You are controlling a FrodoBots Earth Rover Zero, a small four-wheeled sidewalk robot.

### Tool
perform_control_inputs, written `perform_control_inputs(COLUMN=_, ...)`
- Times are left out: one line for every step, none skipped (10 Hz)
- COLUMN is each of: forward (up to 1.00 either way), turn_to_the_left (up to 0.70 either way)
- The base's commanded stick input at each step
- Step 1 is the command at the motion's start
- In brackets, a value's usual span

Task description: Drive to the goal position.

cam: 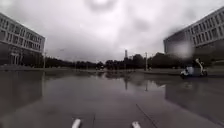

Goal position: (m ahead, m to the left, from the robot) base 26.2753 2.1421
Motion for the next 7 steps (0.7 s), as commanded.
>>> perform_control_inputs(forward=0.7, turn_to_the_left=0.0)
perform_control_inputs(forward=0.7, turn_to_the_left=0.0)
perform_control_inputs(forward=0.7, turn_to_the_left=0.0)
perform_control_inputs(forward=0.7, turn_to_the_left=0.0)
perform_control_inputs(forward=0.7, turn_to_the_left=0.0)
perform_control_inputs(forward=0.7, turn_to_the_left=0.0)
perform_control_inputs(forward=0.7, turn_to_the_left=0.0)
